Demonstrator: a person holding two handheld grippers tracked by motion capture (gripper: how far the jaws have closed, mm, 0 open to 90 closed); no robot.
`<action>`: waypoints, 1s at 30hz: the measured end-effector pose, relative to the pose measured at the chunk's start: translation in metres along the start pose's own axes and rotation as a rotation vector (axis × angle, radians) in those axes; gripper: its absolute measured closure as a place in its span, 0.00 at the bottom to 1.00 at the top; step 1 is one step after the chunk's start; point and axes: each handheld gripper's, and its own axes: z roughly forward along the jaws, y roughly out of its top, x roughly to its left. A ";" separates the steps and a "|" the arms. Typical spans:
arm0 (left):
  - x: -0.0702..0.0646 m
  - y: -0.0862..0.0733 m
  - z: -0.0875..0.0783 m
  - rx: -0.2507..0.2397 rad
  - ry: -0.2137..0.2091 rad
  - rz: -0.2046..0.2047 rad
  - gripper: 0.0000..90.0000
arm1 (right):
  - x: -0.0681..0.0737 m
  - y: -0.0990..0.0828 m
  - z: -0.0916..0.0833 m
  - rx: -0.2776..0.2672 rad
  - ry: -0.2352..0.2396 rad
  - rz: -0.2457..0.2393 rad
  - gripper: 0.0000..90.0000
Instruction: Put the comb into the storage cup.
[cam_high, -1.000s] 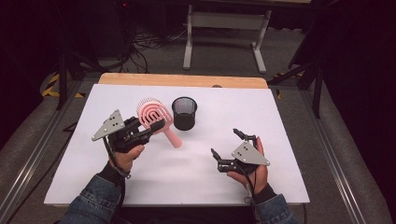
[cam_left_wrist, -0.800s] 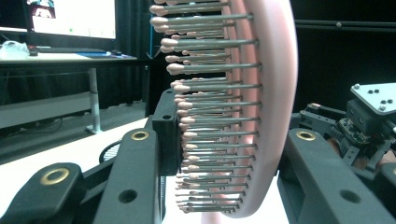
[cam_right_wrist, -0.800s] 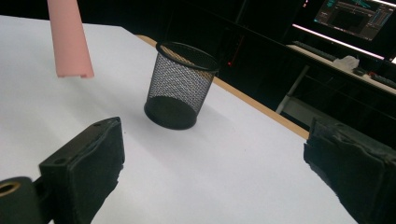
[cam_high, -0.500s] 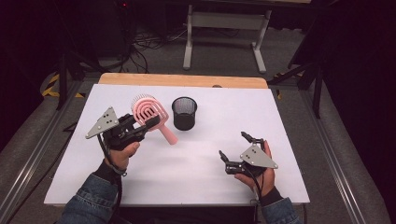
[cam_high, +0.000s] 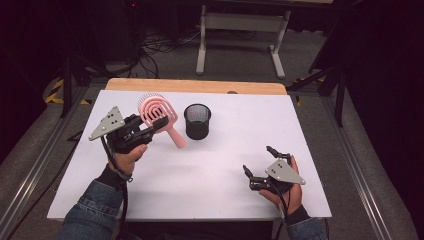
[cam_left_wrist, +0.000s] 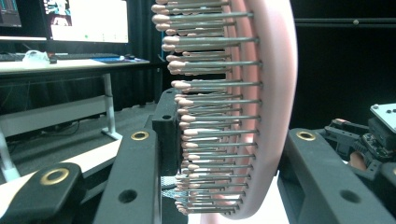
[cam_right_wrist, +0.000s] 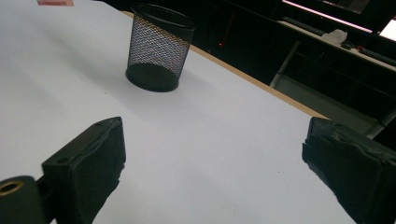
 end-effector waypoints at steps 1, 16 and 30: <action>0.000 0.001 0.000 0.000 0.001 0.000 0.70 | 0.000 0.000 0.000 0.001 0.001 0.001 0.07; 0.013 0.023 0.015 0.034 0.036 0.050 0.70 | 0.001 0.000 0.001 0.005 0.000 -0.006 0.08; 0.022 0.050 0.041 0.042 0.041 0.087 0.69 | 0.000 0.001 0.000 -0.012 0.004 0.000 0.07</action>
